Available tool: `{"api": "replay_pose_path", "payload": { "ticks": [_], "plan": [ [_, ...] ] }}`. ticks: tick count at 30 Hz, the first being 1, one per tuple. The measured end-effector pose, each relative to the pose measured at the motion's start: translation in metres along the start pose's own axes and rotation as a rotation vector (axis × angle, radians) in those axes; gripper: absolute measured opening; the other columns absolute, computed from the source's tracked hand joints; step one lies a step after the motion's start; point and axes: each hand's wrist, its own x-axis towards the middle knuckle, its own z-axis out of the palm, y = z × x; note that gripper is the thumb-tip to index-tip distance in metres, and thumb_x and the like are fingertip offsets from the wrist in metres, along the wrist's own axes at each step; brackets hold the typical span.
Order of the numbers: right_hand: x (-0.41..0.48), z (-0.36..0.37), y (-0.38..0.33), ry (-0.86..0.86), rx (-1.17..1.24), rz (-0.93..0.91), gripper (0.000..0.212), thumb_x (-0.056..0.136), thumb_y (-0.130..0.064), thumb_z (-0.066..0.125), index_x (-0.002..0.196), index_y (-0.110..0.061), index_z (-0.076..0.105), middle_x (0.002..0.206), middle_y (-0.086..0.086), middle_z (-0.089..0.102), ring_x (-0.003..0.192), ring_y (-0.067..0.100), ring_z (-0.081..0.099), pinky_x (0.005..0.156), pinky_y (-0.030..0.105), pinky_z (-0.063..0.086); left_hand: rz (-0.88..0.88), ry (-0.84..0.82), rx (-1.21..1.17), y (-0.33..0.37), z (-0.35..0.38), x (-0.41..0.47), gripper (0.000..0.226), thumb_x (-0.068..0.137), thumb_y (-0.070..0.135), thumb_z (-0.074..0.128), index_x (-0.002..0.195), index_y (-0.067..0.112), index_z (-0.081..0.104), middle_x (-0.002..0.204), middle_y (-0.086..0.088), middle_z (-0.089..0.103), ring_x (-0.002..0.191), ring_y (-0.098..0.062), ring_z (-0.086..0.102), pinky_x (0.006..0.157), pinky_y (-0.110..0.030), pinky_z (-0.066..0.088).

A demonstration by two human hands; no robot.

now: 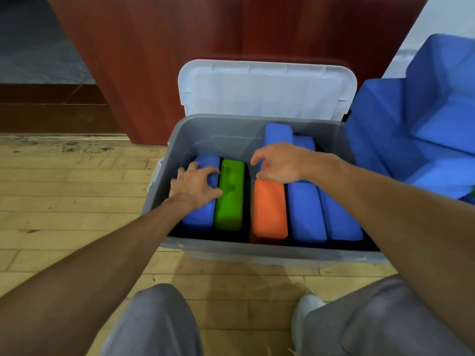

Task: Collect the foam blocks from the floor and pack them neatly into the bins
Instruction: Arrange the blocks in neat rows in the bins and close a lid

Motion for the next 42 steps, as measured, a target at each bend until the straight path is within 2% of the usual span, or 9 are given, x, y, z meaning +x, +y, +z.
{"api": "replay_pose_path", "payload": {
  "ticks": [2, 5, 8, 11, 17, 23, 30, 34, 42],
  "plan": [
    [0.003, -0.001, -0.001, 0.016, 0.010, -0.004, 0.043, 0.094, -0.025, 0.055, 0.136, -0.021, 0.049, 0.128, 0.002, 0.057, 0.116, 0.020, 0.051, 0.089, 0.028, 0.040, -0.006, 0.074, -0.064, 0.003, -0.020, 0.002, 0.064, 0.068, 0.042, 0.074, 0.120, 0.021, 0.043, 0.120, -0.010, 0.056, 0.111, -0.035, 0.053, 0.092, -0.045, 0.047],
    [0.008, -0.003, -0.004, 0.032, 0.017, 0.002, 0.042, 0.093, -0.024, 0.056, 0.134, -0.019, 0.051, 0.123, 0.003, 0.061, 0.108, 0.018, 0.052, 0.089, 0.028, 0.041, 0.027, 0.120, -0.051, -0.001, -0.039, 0.009, 0.053, 0.072, 0.048, 0.070, 0.110, 0.015, 0.056, 0.120, -0.010, 0.046, 0.107, -0.031, 0.054, 0.096, -0.040, 0.045],
    [0.012, -0.005, -0.006, 0.055, 0.021, 0.014, 0.041, 0.093, -0.024, 0.056, 0.133, -0.018, 0.053, 0.124, 0.004, 0.062, 0.118, 0.022, 0.053, 0.094, 0.026, 0.040, -0.001, 0.001, 0.025, -0.008, -0.048, 0.021, 0.048, 0.074, 0.057, 0.059, 0.104, 0.020, 0.066, 0.123, -0.013, 0.043, 0.107, -0.031, 0.054, 0.095, -0.039, 0.045],
    [0.015, -0.005, -0.006, 0.055, 0.001, 0.025, 0.040, 0.093, -0.023, 0.055, 0.133, -0.018, 0.054, 0.130, 0.003, 0.059, 0.122, 0.022, 0.051, 0.098, 0.027, 0.038, -0.006, -0.113, 0.164, -0.014, -0.040, 0.035, 0.048, 0.076, 0.062, 0.049, 0.076, 0.015, 0.061, 0.116, -0.018, 0.059, 0.094, -0.031, 0.057, 0.075, -0.034, 0.044],
    [0.019, 0.001, 0.000, -0.017, 0.001, 0.077, 0.035, 0.090, -0.020, 0.055, 0.119, -0.001, 0.061, 0.116, 0.018, 0.065, 0.112, 0.033, 0.057, 0.095, 0.044, 0.048, 0.073, -0.199, 0.269, -0.007, -0.023, 0.034, 0.063, 0.088, 0.061, 0.047, 0.121, 0.008, 0.052, 0.129, -0.017, 0.053, 0.116, -0.035, 0.052, 0.092, -0.040, 0.042],
    [0.033, 0.005, 0.001, -0.002, -0.065, 0.061, 0.030, 0.090, -0.020, 0.054, 0.113, -0.004, 0.066, 0.113, 0.013, 0.068, 0.108, 0.029, 0.059, 0.094, 0.037, 0.047, 0.430, 0.156, 0.466, -0.051, -0.014, 0.011, 0.049, 0.093, 0.050, 0.038, 0.119, 0.017, 0.062, 0.117, -0.005, 0.056, 0.112, -0.025, 0.051, 0.100, -0.036, 0.028],
    [0.101, 0.014, -0.002, 0.015, -0.154, 0.018, 0.029, 0.089, -0.015, 0.054, 0.114, -0.004, 0.066, 0.118, 0.014, 0.066, 0.110, 0.030, 0.060, 0.095, 0.037, 0.046, 0.558, 0.053, 0.347, -0.092, -0.015, 0.007, 0.052, 0.086, 0.052, 0.048, 0.134, 0.032, 0.054, 0.131, 0.015, 0.054, 0.128, -0.006, 0.048, 0.116, -0.033, -0.009],
    [0.146, 0.044, -0.005, 0.009, -0.152, 0.016, 0.035, 0.091, -0.017, 0.054, 0.122, -0.001, 0.058, 0.128, 0.018, 0.059, 0.117, 0.031, 0.056, 0.094, 0.032, 0.043, 0.540, 0.099, 0.273, -0.100, -0.007, 0.010, 0.067, 0.074, 0.059, 0.031, 0.129, 0.032, 0.059, 0.126, 0.015, 0.058, 0.124, -0.008, 0.051, 0.118, -0.033, -0.005],
    [0.190, 0.107, -0.012, 0.007, 0.114, 0.219, 0.079, 0.092, -0.052, 0.052, 0.152, -0.014, 0.018, 0.158, 0.011, 0.020, 0.143, 0.036, 0.022, 0.116, 0.038, 0.023, 0.520, 0.098, 0.327, -0.098, -0.005, 0.008, 0.055, 0.083, 0.054, 0.042, 0.133, 0.034, 0.054, 0.132, 0.015, 0.056, 0.125, -0.009, 0.050, 0.119, -0.038, -0.002]
  ]
}}
